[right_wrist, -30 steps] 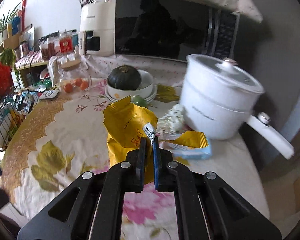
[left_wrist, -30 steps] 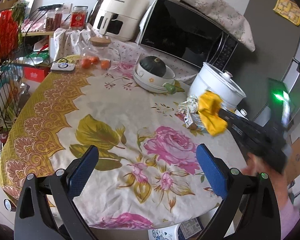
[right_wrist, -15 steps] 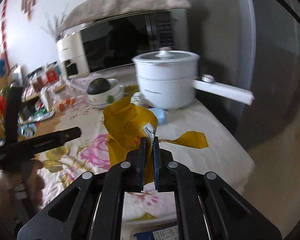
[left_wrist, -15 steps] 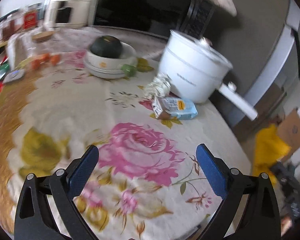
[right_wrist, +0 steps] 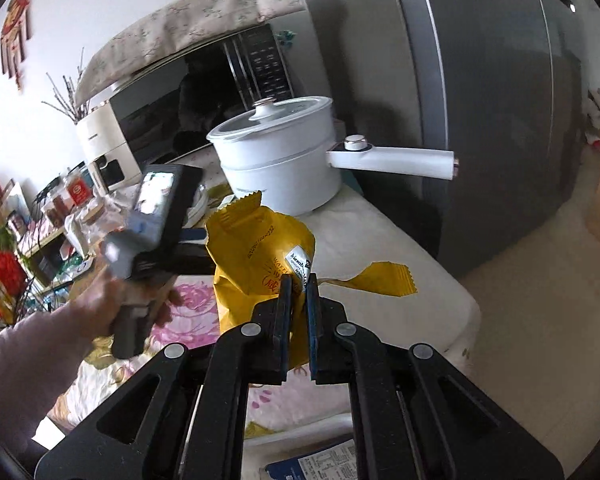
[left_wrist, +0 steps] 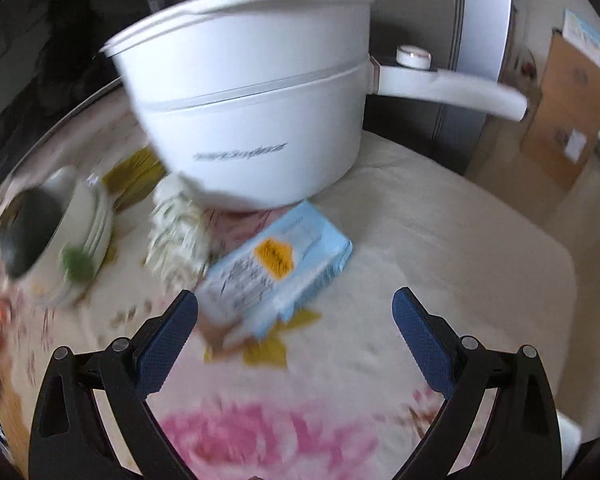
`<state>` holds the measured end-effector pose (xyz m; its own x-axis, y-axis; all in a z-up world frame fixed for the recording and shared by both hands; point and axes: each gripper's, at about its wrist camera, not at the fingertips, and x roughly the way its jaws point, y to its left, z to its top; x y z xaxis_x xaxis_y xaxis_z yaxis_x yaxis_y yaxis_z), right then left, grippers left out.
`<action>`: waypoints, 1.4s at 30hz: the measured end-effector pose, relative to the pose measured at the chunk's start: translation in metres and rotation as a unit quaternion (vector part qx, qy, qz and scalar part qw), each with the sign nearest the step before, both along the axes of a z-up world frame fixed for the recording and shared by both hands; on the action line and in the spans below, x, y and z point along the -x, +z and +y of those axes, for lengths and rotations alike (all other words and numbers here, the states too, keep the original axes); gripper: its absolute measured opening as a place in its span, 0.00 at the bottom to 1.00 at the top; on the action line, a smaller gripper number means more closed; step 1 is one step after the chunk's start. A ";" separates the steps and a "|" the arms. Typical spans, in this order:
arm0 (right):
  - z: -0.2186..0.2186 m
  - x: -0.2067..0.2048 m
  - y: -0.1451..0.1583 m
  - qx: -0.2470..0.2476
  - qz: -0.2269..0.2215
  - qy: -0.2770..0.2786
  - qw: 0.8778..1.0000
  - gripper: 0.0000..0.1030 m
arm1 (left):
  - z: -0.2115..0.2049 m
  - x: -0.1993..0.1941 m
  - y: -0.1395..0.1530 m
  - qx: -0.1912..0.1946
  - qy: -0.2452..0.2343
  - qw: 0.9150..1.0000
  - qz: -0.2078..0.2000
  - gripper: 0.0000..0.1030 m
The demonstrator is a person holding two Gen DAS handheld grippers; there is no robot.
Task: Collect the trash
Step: 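Grasp the light-blue milk carton with the left gripper while the right gripper holds the wrapper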
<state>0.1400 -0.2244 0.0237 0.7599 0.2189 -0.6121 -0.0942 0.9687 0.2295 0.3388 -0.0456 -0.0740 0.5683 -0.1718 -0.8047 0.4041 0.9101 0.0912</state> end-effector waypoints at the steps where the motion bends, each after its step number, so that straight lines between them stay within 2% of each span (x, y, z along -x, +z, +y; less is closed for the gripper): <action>1: 0.000 0.001 0.000 0.003 0.000 0.000 1.000 0.06 | -0.003 -0.007 -0.004 -0.006 -0.009 1.000 0.002 0.92; 4: 0.000 0.003 0.002 0.012 -0.005 0.002 1.000 0.06 | -0.010 -0.022 -0.015 -0.019 -0.030 0.999 0.011 0.92; 8: 0.000 0.001 0.001 0.021 -0.005 -0.004 1.000 0.06 | -0.016 -0.034 -0.031 -0.060 -0.042 0.997 0.004 0.92; 10: -0.001 -0.001 -0.001 0.023 0.001 -0.005 1.000 0.06 | -0.012 -0.039 -0.040 -0.068 -0.036 0.997 0.006 0.88; 13: 0.002 -0.002 -0.002 0.026 0.004 -0.004 1.000 0.06 | -0.007 -0.029 -0.040 -0.067 -0.037 0.997 -0.016 0.81; 15: 0.004 -0.002 -0.001 0.027 0.004 -0.002 1.000 0.06 | -0.002 -0.021 -0.036 -0.058 -0.037 0.997 -0.023 0.65; 20: 0.003 0.001 -0.001 0.027 0.005 0.000 1.000 0.06 | 0.013 -0.003 -0.025 -0.009 -0.020 1.000 -0.017 0.53; 21: 0.002 0.001 0.000 0.027 0.005 -0.001 1.000 0.06 | 0.017 0.002 -0.022 0.008 -0.012 1.000 -0.015 0.22; 22: 0.001 0.002 0.000 0.026 0.004 -0.001 1.000 0.06 | 0.023 0.005 -0.018 0.024 -0.001 1.000 -0.009 0.12; 23: 0.000 0.003 0.001 0.024 0.004 -0.001 1.000 0.06 | 0.030 0.007 -0.014 0.051 0.014 0.999 0.002 0.06; 24: -0.001 0.004 0.001 0.023 0.005 -0.001 1.000 0.06 | 0.034 0.011 -0.012 0.064 0.023 0.998 0.010 0.04; 28: -0.005 0.009 0.004 0.008 0.001 -0.004 1.000 0.06 | 0.044 0.021 -0.011 0.086 0.050 0.994 0.041 0.06; 29: -0.006 0.011 0.005 0.003 0.000 -0.005 1.000 0.06 | 0.044 0.022 -0.013 0.093 0.057 0.992 0.058 0.19; 30: -0.008 0.012 0.007 0.000 -0.003 -0.005 1.000 0.06 | 0.045 0.022 -0.012 0.094 0.065 0.991 0.064 0.55; 31: -0.008 0.014 0.008 -0.002 -0.006 -0.005 1.000 0.06 | 0.048 0.020 -0.013 0.090 0.074 0.991 0.059 0.74; 32: -0.009 0.014 0.009 -0.002 -0.007 -0.005 1.000 0.06 | 0.041 0.024 -0.008 0.084 0.083 0.992 0.048 0.87; 33: -0.011 0.015 0.010 -0.003 -0.010 -0.007 1.000 0.06 | 0.038 0.023 -0.004 0.079 0.089 0.992 0.035 0.87; 35: -0.015 0.017 0.012 -0.006 -0.012 -0.010 1.000 0.06 | 0.027 0.018 -0.002 0.075 0.094 0.992 0.038 0.87; 41: -0.024 0.014 0.014 -0.014 -0.013 -0.020 1.000 0.06 | -0.019 -0.018 -0.022 0.009 0.121 0.991 0.062 0.87; 42: -0.024 0.014 0.014 -0.014 -0.013 -0.021 1.000 0.06 | -0.024 -0.021 -0.027 0.001 0.126 0.990 0.066 0.78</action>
